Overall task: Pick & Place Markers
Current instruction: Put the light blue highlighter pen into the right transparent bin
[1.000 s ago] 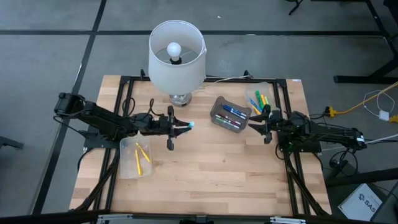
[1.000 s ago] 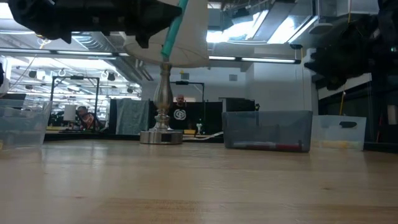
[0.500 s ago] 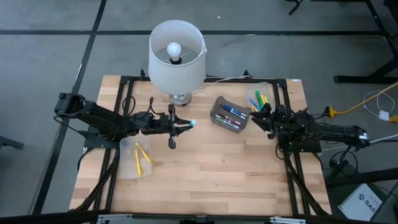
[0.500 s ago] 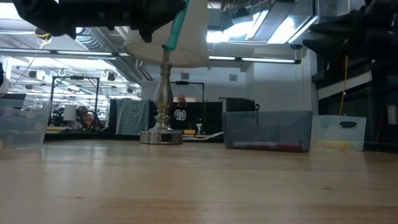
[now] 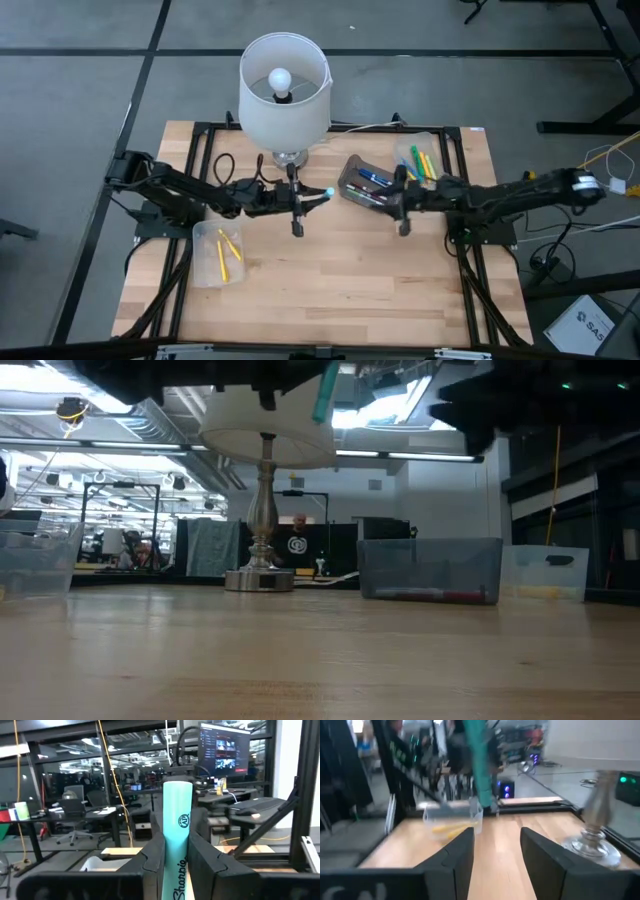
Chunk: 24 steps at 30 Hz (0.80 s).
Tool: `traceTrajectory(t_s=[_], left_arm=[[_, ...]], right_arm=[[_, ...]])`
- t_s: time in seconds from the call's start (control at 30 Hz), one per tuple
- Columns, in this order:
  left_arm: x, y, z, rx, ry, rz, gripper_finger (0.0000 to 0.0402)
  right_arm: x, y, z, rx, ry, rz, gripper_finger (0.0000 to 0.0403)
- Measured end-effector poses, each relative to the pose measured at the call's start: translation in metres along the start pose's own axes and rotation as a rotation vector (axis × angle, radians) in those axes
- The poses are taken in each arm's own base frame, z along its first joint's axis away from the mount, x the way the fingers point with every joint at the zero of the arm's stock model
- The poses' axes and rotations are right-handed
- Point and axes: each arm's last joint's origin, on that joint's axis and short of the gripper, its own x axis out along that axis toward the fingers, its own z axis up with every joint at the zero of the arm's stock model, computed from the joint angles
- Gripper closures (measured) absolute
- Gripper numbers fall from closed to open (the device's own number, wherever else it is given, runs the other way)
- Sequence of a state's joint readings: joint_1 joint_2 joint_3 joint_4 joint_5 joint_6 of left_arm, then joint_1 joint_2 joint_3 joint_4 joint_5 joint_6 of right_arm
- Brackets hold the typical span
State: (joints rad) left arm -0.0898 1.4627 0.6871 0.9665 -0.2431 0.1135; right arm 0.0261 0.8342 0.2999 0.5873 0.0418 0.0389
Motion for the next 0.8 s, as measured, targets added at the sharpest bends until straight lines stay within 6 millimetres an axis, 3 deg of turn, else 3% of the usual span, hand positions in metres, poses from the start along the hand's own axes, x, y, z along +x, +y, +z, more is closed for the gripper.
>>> traceTrajectory(t_s=[0.13,0.43,0.8], left_arm=[[0.007,-0.001,0.005,0.017,-0.014,0.012,0.0347],[0.009,-0.001,0.007,0.017,-0.023,0.012,0.0347],[0.009,-0.002,0.007,0.009,-0.027,-0.018,0.0347]], right_arm=[[0.034,0.008,0.011,-0.098,0.038,0.028,0.0243],[0.098,0.014,0.031,-0.104,0.107,0.034,0.0243],[0.134,0.017,0.036,-0.103,0.150,0.033,0.0243]])
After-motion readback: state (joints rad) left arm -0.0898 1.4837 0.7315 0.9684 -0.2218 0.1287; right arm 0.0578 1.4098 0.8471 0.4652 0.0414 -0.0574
